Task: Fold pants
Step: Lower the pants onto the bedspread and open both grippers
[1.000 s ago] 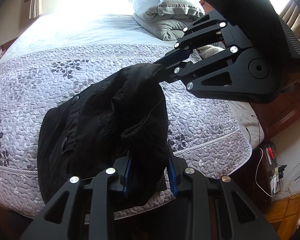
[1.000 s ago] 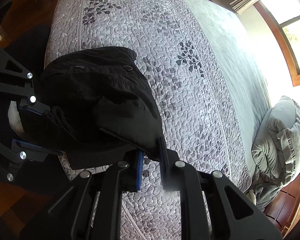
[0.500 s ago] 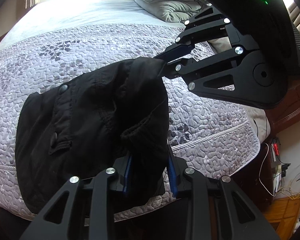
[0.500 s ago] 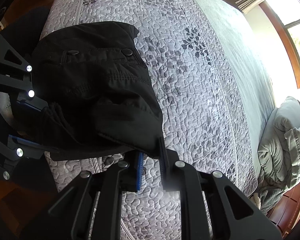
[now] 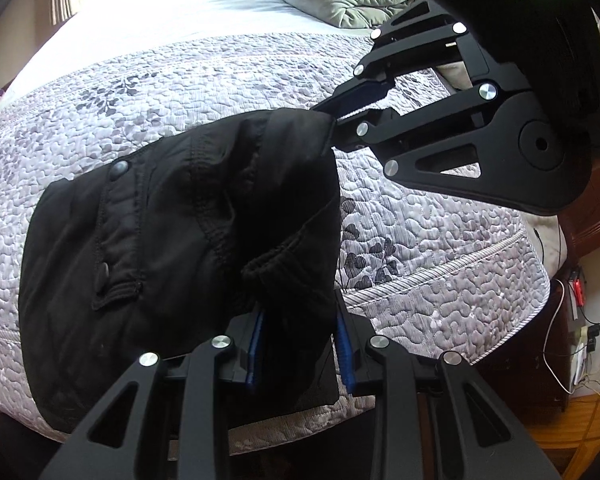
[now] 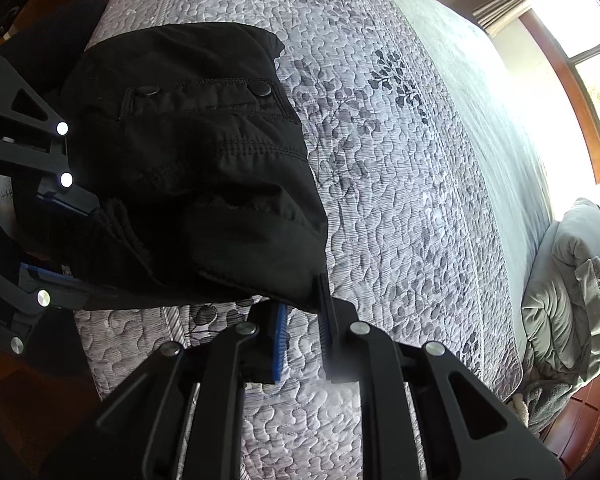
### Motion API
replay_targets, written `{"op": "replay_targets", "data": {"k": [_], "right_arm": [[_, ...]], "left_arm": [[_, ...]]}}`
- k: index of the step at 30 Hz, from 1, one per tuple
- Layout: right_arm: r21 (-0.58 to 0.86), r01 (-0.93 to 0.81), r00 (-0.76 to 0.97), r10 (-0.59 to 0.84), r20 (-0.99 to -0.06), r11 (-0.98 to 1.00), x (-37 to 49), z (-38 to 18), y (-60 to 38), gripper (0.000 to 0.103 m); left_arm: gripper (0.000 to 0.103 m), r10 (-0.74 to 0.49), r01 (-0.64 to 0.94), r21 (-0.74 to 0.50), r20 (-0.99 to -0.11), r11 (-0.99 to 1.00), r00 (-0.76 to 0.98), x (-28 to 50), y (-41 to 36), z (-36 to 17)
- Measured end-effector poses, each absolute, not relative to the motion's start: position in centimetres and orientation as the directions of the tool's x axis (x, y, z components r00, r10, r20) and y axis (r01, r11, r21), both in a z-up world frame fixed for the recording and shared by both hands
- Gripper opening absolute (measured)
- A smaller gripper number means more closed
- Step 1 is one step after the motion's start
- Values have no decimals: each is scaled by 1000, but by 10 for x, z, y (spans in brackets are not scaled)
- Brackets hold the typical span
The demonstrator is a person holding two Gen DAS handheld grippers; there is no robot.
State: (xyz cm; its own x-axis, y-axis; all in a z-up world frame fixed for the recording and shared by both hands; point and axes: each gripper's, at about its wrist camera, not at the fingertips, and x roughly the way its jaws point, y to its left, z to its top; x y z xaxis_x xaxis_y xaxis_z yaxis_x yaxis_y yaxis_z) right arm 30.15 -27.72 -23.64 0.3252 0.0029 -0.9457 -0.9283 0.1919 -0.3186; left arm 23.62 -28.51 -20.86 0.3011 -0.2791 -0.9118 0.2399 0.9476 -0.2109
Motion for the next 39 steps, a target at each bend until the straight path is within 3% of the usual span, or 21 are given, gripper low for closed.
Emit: {"op": "replay_targets", "data": {"k": [21, 39], "right_arm": [[-270, -937, 283, 28, -959, 219, 315, -300, -313, 13], [-303, -914, 304, -40, -952, 270, 312, -315, -305, 14]], "left_arm": [[32, -173, 252, -99, -941, 963, 290, 243, -321, -274], [33, -169, 276, -80, -933, 958, 316, 234, -319, -283]]}}
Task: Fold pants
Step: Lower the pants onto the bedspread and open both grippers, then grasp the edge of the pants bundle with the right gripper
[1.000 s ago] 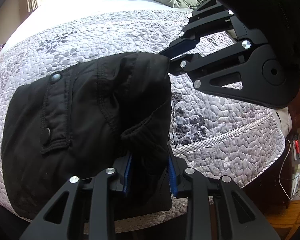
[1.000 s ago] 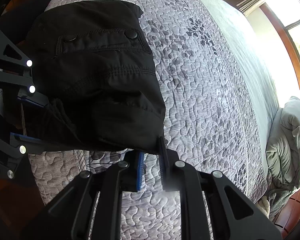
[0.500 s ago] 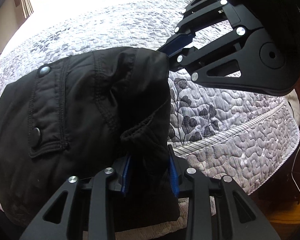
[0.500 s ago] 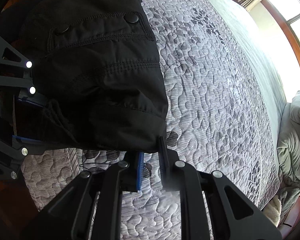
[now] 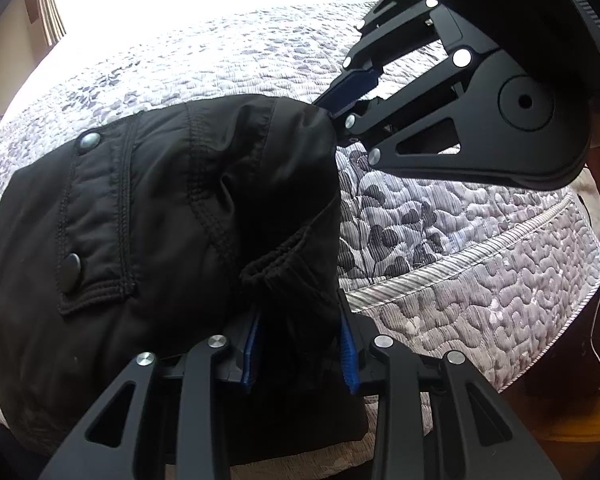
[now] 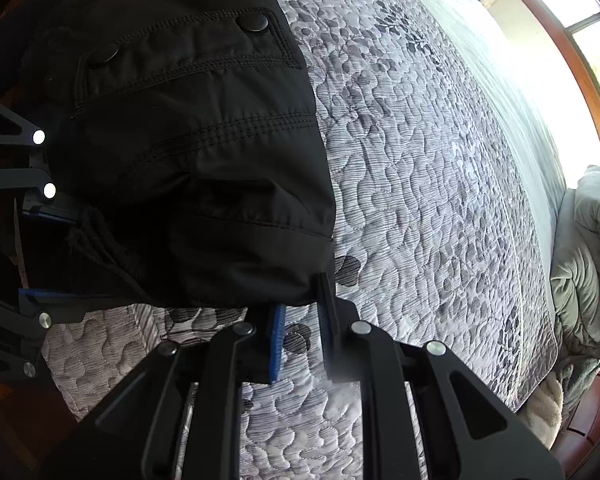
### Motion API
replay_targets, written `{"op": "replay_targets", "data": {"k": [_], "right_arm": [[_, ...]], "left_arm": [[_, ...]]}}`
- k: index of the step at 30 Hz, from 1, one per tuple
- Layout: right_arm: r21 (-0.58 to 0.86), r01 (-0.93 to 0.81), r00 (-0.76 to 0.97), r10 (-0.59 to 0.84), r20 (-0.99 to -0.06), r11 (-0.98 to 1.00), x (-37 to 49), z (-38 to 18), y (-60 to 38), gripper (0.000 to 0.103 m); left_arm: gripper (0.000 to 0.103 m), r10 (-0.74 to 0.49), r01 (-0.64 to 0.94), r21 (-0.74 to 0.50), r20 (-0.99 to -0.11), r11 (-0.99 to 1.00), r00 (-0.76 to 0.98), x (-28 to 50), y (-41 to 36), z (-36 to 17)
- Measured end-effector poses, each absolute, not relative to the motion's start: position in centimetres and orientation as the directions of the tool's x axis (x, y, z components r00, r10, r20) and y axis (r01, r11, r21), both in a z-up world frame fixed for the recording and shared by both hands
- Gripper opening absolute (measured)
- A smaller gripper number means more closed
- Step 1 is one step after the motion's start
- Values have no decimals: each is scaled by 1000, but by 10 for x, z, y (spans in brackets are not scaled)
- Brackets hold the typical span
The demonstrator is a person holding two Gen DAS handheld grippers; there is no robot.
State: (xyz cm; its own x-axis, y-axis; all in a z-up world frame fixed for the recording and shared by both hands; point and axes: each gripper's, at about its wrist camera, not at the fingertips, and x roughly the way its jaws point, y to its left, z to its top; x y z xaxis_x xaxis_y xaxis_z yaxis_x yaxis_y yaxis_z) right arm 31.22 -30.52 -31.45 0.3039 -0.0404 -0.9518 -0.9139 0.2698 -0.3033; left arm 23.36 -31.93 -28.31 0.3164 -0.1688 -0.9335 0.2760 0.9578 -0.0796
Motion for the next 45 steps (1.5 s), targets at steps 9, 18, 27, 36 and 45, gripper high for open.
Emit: {"op": "replay_targets", "data": {"k": [9, 18, 27, 36, 45], "right_arm": [[-371, -835, 350, -129, -928, 407, 301, -306, -313, 53], [-290, -591, 317, -115, -942, 753, 306, -251, -351, 57], [223, -419, 209, 333, -919, 880, 318, -294, -335, 60], [410, -89, 343, 414, -843, 908, 250, -286, -401, 82], [650, 127, 344, 581, -737, 749, 217, -319, -410, 21]], "left_arm": [[62, -268, 378, -139, -911, 915, 314, 222, -317, -273], [94, -647, 371, -534, -680, 759, 345, 184, -204, -179], [95, -486, 170, -458, -779, 873, 396, 220, -94, -213], [94, -454, 109, -451, -797, 886, 398, 218, -54, -240], [94, -447, 73, -460, -795, 885, 411, 202, -30, -243]]}}
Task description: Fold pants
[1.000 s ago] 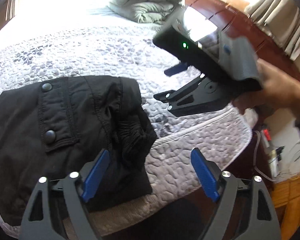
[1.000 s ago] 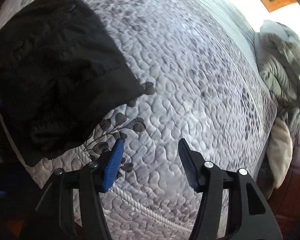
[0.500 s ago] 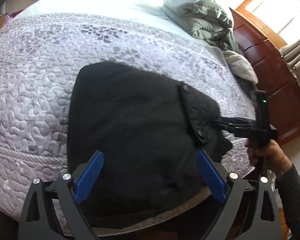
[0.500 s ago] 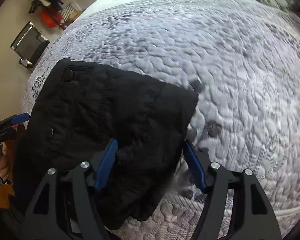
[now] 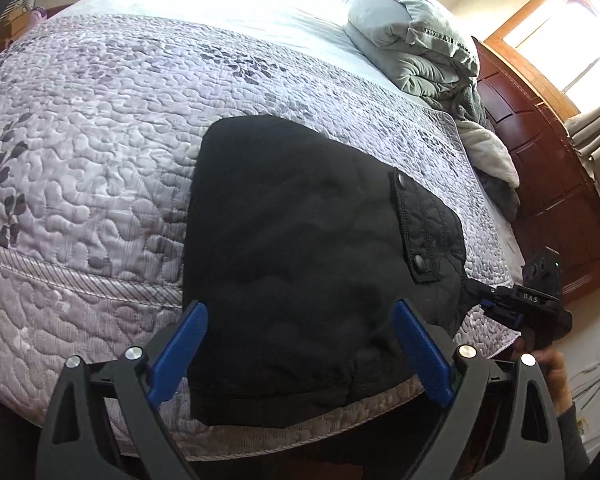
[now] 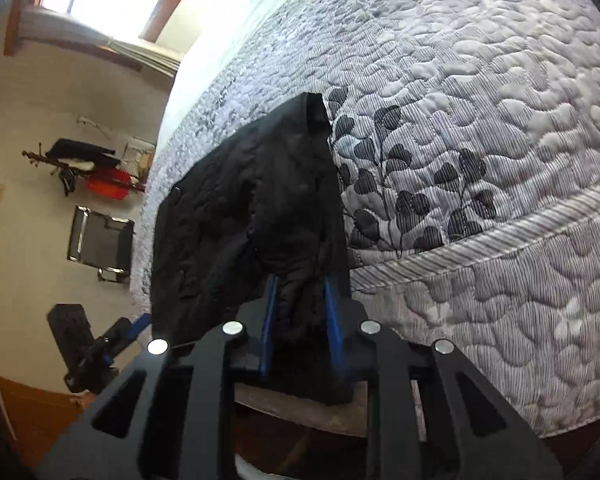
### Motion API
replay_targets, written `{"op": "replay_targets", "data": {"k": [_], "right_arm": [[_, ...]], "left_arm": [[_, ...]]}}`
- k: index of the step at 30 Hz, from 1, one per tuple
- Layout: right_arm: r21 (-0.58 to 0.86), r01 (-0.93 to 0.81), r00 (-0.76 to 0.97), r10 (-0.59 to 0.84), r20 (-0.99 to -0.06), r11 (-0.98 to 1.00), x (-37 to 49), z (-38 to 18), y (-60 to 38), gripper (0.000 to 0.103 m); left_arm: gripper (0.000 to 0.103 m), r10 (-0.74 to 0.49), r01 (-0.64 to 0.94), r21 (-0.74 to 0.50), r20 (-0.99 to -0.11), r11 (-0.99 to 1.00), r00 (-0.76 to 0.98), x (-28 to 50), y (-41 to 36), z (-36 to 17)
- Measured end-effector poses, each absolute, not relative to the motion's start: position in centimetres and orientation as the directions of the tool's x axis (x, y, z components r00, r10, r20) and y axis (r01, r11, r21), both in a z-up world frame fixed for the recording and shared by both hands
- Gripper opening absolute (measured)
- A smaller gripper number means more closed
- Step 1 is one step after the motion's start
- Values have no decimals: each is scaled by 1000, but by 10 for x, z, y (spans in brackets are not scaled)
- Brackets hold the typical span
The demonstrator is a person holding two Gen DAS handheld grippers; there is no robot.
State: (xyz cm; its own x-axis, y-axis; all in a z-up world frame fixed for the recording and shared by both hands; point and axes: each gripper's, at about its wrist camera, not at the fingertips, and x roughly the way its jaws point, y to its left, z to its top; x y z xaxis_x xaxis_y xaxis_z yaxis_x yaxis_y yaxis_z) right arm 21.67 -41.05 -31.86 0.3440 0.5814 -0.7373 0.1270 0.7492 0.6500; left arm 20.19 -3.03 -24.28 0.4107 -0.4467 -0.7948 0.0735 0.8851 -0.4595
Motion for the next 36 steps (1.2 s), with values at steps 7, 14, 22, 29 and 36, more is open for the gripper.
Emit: {"op": "replay_targets", "data": {"k": [7, 14, 22, 29, 36], "right_arm": [[590, 247, 333, 505, -797, 768, 203, -349, -417, 56], [583, 25, 471, 505, -723, 812, 207, -264, -369, 44], [543, -2, 348, 510, -787, 840, 226, -299, -364, 39], [718, 84, 400, 636, -660, 691, 300, -315, -394, 45], [655, 137, 342, 585, -735, 743, 297, -332, -422, 98]], "left_arm": [[94, -419, 99, -413, -829, 905, 372, 217, -38, -253], [94, -427, 70, -433, -827, 899, 366, 220, -25, -256], [94, -434, 61, -438, -845, 897, 312, 223, -18, -272], [95, -503, 56, -516, -797, 855, 334, 256, 4, -259], [95, -573, -8, -597, -774, 802, 267, 289, 47, -272]]}}
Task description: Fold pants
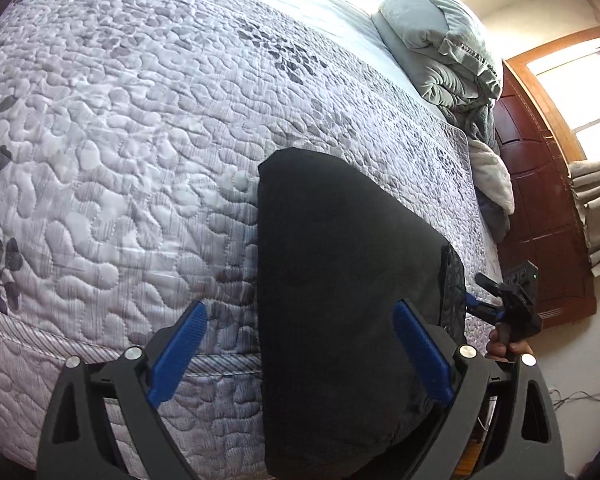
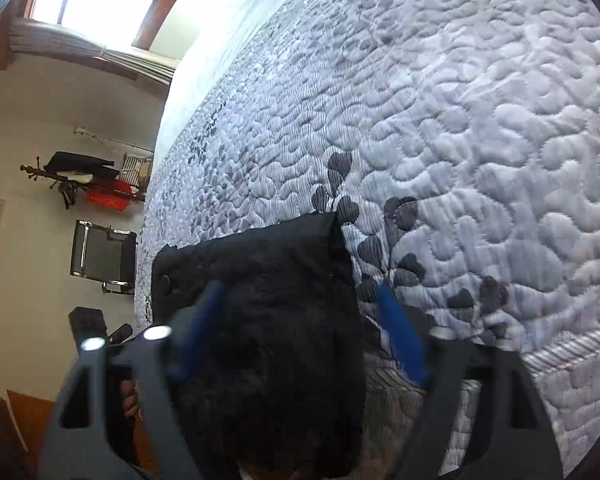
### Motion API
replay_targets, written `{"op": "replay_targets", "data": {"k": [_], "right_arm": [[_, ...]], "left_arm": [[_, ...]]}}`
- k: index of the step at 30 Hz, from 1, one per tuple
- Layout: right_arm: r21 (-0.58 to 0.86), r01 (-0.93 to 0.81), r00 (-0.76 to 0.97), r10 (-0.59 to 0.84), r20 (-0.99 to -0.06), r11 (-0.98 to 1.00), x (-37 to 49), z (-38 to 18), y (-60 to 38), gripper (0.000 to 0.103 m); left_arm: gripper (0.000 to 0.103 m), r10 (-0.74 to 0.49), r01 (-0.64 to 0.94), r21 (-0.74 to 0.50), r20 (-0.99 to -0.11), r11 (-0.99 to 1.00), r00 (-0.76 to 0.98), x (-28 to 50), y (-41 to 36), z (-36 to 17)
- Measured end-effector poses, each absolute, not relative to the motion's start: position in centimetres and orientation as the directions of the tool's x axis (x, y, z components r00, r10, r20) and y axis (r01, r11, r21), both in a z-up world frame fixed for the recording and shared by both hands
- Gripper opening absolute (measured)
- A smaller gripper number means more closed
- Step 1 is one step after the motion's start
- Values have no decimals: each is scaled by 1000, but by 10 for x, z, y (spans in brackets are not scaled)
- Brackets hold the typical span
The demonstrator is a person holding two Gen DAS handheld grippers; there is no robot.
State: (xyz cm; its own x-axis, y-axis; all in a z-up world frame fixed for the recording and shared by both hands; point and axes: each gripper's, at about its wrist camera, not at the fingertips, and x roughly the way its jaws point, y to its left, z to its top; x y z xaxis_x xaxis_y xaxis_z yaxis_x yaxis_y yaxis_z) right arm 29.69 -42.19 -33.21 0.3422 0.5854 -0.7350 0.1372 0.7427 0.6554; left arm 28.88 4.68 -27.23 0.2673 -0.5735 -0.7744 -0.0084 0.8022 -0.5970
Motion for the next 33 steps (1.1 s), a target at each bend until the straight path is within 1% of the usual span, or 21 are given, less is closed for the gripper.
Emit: {"op": "replay_targets", "data": {"k": [2, 3, 6, 8, 11, 12, 15, 18, 20, 23, 28, 32, 33], "right_arm": [[668, 132, 329, 603, -726, 732, 285, -329, -437, 98], [696, 154, 304, 636, -709, 701, 280, -334, -444, 99], [751, 226, 202, 724, -659, 621, 264, -359, -453, 100], [766, 218, 170, 749, -640, 605, 257, -370, -449, 100], [814, 205, 147, 805, -575, 544, 254, -380, -436, 100], [816, 195, 140, 808, -573, 545, 253, -381, -432, 100], [813, 183, 115, 809, -576, 553, 258, -386, -417, 100], [826, 178, 109, 823, -557, 535, 265, -389, -405, 100], [832, 175, 114, 829, -548, 526, 266, -389, -399, 101], [847, 165, 101, 846, -524, 505, 266, -390, -388, 101], [839, 146, 74, 840, -537, 524, 272, -393, -373, 101], [858, 155, 74, 860, -505, 490, 277, -393, -364, 101], [859, 150, 71, 862, -503, 489, 278, -392, -362, 101]], "left_arm": [[96, -618, -14, -636, -754, 771, 223, 298, 58, -281], [96, -642, -16, -657, -741, 753, 195, 302, 60, -286], [96, -734, -23, -741, -669, 671, 119, 310, 62, -303], [96, -763, -32, -769, -638, 638, 103, 313, 61, -314], [96, -807, -59, -811, -585, 582, 82, 314, 57, -328], [96, -816, -62, -820, -573, 569, 74, 314, 55, -332], [97, -814, -75, -815, -579, 575, 49, 318, 50, -345], [98, -816, -91, -815, -577, 572, 36, 320, 47, -354], [99, -834, -84, -834, -550, 546, 40, 320, 44, -352], [99, -874, -76, -872, -486, 484, 16, 321, 34, -352], [99, -860, -63, -858, -510, 510, -29, 319, 11, -360], [98, -895, -96, -890, -446, 446, -20, 320, 1, -363], [98, -893, -104, -888, -450, 449, -14, 319, -1, -364]]}}
